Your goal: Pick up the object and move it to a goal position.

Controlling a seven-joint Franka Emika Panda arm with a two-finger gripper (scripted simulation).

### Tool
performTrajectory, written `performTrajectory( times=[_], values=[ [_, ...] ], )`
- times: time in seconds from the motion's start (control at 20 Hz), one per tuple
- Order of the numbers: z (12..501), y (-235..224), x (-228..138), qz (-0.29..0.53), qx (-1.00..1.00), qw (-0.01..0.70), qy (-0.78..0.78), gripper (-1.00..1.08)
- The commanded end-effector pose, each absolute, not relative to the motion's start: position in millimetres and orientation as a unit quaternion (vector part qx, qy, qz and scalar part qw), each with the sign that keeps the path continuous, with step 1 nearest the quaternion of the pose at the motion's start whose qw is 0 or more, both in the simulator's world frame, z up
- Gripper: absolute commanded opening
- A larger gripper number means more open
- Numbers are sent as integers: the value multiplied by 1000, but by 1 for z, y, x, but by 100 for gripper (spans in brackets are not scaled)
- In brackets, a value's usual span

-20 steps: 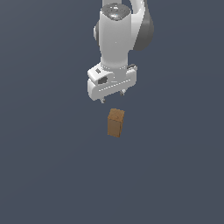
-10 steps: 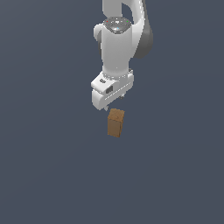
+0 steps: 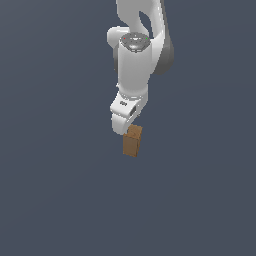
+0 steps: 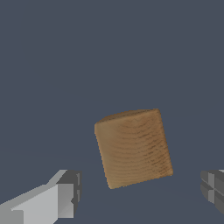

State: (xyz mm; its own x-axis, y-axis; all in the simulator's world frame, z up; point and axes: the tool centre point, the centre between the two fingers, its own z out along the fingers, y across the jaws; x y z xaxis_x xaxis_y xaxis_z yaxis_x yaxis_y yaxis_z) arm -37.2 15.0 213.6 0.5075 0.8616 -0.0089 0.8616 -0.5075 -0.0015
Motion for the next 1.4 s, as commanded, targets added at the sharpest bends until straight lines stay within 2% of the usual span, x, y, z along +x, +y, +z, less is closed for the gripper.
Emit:
performTrajectory(
  times=[0.0,1.0,1.35],
  values=[
    [208,16,-35,-3,853,1,522,100],
    [190,20,-31,0,806,0,592,100],
    [161,20,-32,0,805,0,593,100]
  ],
)
